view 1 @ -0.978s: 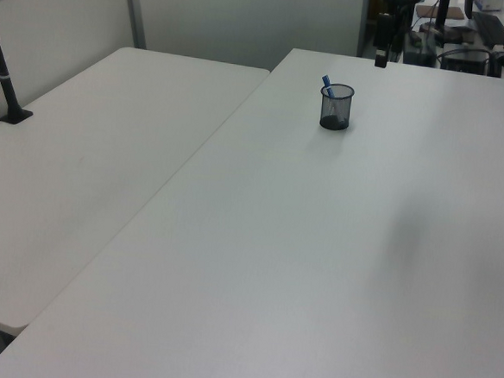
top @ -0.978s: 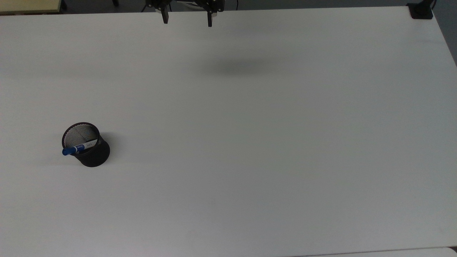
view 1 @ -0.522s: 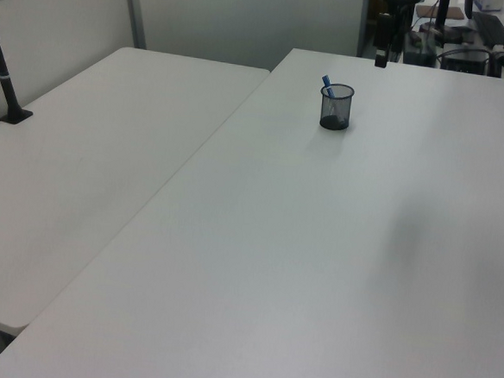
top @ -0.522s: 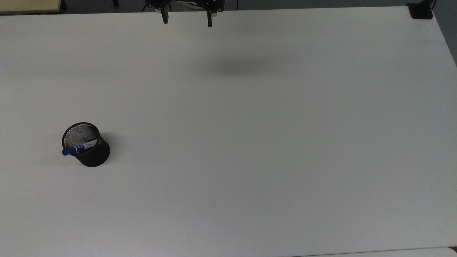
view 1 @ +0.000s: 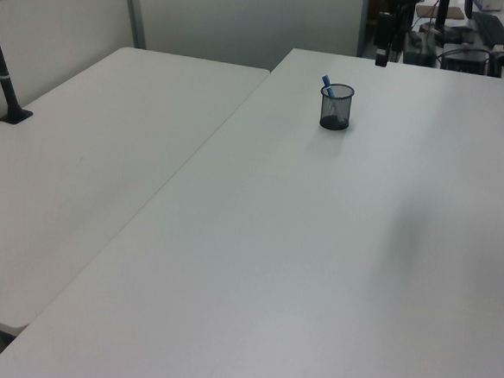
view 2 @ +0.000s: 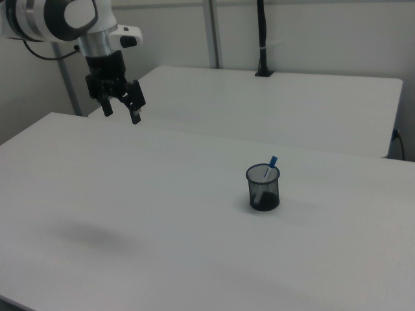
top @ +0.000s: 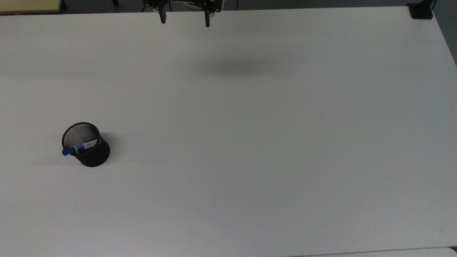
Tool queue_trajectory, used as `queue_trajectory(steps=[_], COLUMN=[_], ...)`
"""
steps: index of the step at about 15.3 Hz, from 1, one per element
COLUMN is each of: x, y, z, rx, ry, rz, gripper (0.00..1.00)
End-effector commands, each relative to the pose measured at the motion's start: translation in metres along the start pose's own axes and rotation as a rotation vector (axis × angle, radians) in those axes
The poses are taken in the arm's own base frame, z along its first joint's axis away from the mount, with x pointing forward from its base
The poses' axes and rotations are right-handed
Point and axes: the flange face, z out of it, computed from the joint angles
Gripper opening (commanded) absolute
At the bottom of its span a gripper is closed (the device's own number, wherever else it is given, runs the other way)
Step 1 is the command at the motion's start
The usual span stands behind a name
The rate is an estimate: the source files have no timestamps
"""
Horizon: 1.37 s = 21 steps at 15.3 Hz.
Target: Remove the marker
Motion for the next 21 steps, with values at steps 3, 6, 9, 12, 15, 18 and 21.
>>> queue_trajectory(steps=[3,6,9,12,15,18,21], x=[-0.002,0.003,0.006,0.018,0.042,0.067,0.089], y=[0.002,0.014,0.026,0.042,0.074,0.11,0.13], z=[0.0,-0.001,-0.006,0.005,0.018,0.039,0.065], rx=[0.007,0.009,0.009,0.003,-0.002,-0.015,-0.053], ry=[0.005,0.033,0.053,0.049,0.137,0.228,0.3], rz=[0.007,0.027,0.046,0.073,0.127,0.182,0.195], gripper=[1.0,1.0,1.0,1.0,1.0,1.0,1.0])
